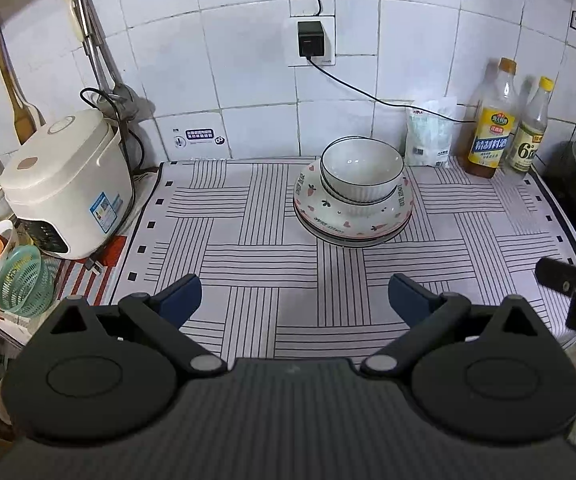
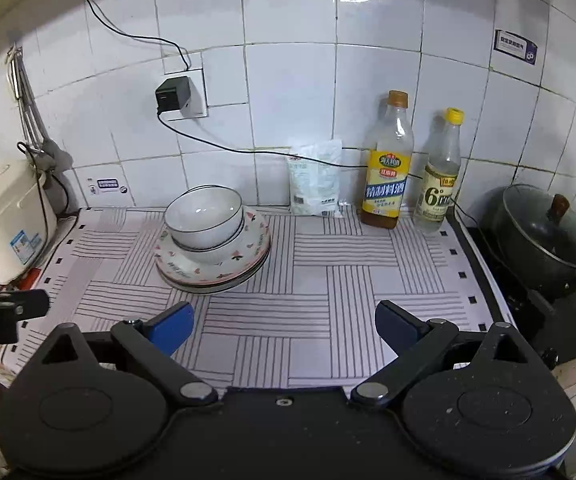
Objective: Organize plates and bowls
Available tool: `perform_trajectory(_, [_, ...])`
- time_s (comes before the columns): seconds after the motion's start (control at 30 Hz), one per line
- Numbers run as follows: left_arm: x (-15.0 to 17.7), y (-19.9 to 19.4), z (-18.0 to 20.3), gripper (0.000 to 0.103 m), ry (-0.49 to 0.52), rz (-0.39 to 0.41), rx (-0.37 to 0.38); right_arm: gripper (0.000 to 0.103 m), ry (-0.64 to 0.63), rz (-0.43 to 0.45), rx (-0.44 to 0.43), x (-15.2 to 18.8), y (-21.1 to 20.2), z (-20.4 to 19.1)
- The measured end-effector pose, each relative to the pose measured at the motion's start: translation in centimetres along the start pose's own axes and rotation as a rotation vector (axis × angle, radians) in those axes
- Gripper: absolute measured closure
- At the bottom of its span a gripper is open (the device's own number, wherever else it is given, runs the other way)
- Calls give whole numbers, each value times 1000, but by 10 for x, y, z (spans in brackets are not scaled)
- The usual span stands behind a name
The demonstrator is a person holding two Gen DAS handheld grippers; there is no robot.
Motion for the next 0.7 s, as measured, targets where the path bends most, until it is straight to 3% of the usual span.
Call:
perform_trajectory(0.37, [11,-9,-6,2,8,4,-41,4,-26,-41,20,12,-13,-7])
perform_trajectory(0.7, [17,-12,-11,2,4,-14,-52,4,-51,-25,27,13,-23,-14])
Point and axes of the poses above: each gripper's, at about its wrist camera, not at the fingertips, and y roughly the way its jaws point, z to its right, x to its underside, the point moved 9 cm from there along y, roughly the way its jaws point, and after that the axes turned 9 degrees about -x, right-handed, at the moved point
